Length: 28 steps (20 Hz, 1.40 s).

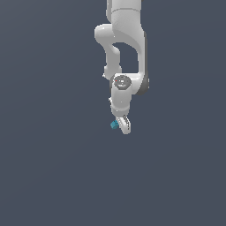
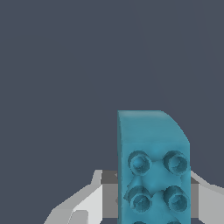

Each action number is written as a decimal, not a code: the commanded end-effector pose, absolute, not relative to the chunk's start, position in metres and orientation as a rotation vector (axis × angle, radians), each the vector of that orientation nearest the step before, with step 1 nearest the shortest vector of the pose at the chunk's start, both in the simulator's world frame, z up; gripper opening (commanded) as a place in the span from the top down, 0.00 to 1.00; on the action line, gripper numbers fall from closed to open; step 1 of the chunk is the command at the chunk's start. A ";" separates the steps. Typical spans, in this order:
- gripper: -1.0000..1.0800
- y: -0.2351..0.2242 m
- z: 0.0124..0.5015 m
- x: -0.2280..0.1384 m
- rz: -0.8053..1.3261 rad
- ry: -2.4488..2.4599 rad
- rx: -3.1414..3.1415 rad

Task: Pick up the object and move it to a goal position.

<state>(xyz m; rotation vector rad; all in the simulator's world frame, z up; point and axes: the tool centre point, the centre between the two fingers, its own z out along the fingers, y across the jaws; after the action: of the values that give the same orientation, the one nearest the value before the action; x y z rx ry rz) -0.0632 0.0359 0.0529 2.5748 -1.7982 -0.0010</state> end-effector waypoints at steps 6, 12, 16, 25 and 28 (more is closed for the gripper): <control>1.00 0.034 0.105 -0.034 0.002 -1.799 2.574; 1.00 0.033 0.158 -0.003 0.003 -1.799 2.573; 1.00 0.032 0.193 0.017 0.003 -1.799 2.573; 1.00 0.031 0.254 0.055 0.002 -1.798 2.575; 1.00 0.031 0.267 0.064 0.001 -1.798 2.575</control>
<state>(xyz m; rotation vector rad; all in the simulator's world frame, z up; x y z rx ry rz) 0.0597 0.0309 0.2597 2.5747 -1.7980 0.0016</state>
